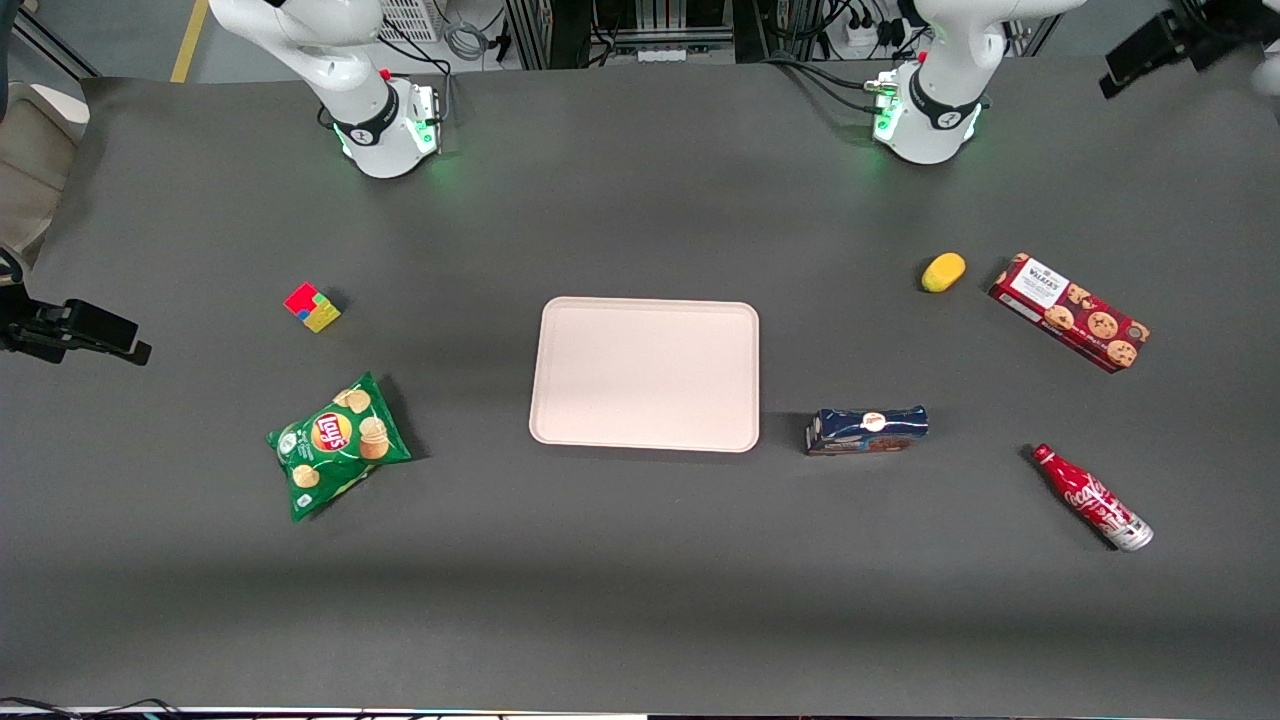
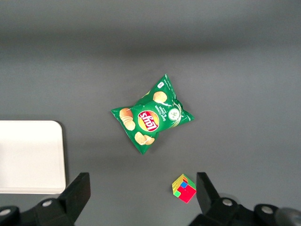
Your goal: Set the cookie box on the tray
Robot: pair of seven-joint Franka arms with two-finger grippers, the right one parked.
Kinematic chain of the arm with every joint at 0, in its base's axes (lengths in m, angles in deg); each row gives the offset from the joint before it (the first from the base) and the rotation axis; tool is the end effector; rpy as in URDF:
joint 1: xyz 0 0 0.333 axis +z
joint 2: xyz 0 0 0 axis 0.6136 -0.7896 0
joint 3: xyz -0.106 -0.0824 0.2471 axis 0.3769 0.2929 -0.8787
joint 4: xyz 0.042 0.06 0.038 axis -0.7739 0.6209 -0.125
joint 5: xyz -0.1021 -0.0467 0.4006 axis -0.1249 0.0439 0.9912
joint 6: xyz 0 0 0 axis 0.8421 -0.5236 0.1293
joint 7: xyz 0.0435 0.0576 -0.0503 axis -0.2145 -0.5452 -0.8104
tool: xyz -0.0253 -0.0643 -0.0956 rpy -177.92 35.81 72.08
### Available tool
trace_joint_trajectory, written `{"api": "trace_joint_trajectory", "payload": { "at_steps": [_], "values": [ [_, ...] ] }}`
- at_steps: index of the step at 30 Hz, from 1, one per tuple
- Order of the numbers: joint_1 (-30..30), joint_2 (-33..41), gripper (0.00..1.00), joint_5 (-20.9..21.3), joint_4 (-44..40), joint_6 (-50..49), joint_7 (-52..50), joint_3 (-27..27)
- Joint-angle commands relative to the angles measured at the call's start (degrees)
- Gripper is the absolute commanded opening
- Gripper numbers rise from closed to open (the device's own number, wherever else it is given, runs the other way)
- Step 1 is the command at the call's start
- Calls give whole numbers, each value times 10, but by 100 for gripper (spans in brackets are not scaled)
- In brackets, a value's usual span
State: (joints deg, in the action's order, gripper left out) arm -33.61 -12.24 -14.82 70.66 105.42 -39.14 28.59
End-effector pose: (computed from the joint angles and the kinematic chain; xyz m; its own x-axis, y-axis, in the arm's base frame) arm 0.4413 -0.1078 0.6448 0.6975 0.6955 -0.1726 0.6863 -0.7176 -0.1187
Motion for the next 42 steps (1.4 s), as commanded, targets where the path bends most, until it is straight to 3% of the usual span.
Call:
{"api": "trace_joint_trajectory", "payload": {
  "at_steps": [1,6,17,27,35,42],
  "values": [
    [-4,-76,100,-9,7,76,-156,34],
    [-4,-135,100,-8,32,186,-256,50],
    [-5,-243,100,7,64,397,-345,52],
    [-12,-324,100,86,86,539,-408,62],
    [-16,-371,100,156,101,580,-486,78],
    [-17,-376,100,182,141,635,-519,87]
  ]
}}
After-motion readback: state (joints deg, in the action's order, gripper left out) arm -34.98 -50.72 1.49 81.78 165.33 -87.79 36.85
